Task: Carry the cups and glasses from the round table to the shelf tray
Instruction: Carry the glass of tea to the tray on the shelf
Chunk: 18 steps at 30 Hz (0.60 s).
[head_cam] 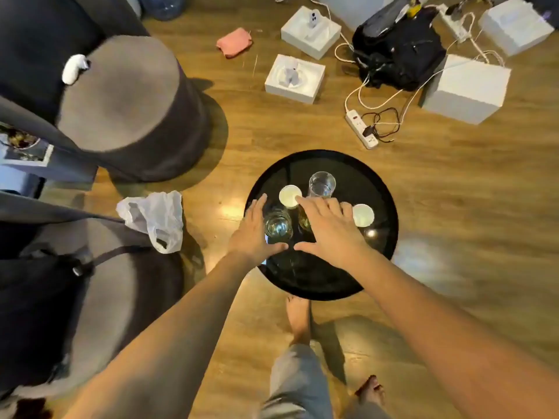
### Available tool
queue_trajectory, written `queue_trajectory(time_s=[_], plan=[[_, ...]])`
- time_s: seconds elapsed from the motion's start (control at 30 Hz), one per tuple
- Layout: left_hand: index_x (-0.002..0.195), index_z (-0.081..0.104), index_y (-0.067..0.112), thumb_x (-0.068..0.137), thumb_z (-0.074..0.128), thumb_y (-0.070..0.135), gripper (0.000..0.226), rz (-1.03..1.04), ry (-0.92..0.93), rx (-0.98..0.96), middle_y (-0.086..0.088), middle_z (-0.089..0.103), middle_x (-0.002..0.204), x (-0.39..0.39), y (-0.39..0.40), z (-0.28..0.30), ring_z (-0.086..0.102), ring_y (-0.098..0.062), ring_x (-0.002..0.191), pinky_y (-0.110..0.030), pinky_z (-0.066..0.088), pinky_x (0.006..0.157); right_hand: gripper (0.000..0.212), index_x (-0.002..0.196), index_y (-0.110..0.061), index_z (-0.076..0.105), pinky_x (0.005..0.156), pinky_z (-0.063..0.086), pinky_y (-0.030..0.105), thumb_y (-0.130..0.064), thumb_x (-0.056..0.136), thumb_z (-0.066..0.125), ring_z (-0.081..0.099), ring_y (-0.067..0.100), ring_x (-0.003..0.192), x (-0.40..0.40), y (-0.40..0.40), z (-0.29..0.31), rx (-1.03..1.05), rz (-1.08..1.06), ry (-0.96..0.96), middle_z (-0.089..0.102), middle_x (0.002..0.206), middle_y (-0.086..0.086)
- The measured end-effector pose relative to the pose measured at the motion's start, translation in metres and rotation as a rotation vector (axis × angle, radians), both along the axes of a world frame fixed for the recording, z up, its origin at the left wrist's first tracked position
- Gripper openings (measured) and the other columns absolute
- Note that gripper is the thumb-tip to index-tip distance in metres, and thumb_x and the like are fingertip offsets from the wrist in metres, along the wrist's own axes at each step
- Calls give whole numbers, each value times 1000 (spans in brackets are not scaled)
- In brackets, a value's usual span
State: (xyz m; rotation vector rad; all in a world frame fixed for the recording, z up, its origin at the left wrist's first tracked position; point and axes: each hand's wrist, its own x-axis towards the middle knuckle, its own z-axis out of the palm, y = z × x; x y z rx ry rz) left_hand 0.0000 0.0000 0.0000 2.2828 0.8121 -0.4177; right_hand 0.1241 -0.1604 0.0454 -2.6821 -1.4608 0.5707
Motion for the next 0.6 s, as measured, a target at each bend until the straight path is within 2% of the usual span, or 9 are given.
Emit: queue_trajectory(time_s=[0.13,0.23,0.3,0.37,0.43,0.53,0.6], plan=[[158,2,32,64,95,35,133,248,100,-183,0,30,163,-6,26,-81,32,-25,148,-49,38,115,97,157,-25,17,108,27,52,-63,83,66,40,25,135,5,34,-69,-72,-20,48,42,151,-3],[155,9,40,60,96,33,130,289,160,-268,-2,45,153,-12,29,-134,41,-27,142,-52,41,113,100,158,-22,14,111,25,56,-60,83,69,34,26,142,3,47,-111,-141,14,33,37,155,0],[152,17,36,62,95,30,120,297,145,-303,-1,53,143,-10,29,-160,48,-26,135,-50,44,110,103,159,-19,12,115,21,57,-59,83,69,29,27,146,3,55,-133,-174,45,22,34,158,3],[148,24,32,66,93,26,107,336,81,-340,1,57,137,-7,26,-179,52,-23,130,-46,46,108,104,159,-17,12,117,18,58,-59,83,68,27,28,148,3,62,-149,-174,71,8,35,157,5],[145,31,34,71,89,31,94,342,18,-336,5,57,136,-4,21,-190,47,-20,129,-42,46,105,102,160,-16,12,119,14,58,-58,85,67,25,28,149,3,69,-159,-172,91,4,35,157,5],[144,40,32,75,85,38,82,329,-17,-300,10,54,132,-1,17,-201,37,-20,128,-31,35,97,98,159,-15,11,119,13,57,-55,88,66,28,29,146,2,76,-168,-179,98,21,38,153,6],[138,46,33,69,88,44,81,367,-82,-362,10,59,128,0,18,-196,45,-20,127,-33,39,102,96,158,-16,15,118,16,56,-52,87,67,34,29,141,0,77,-168,-161,69,39,42,149,5]])
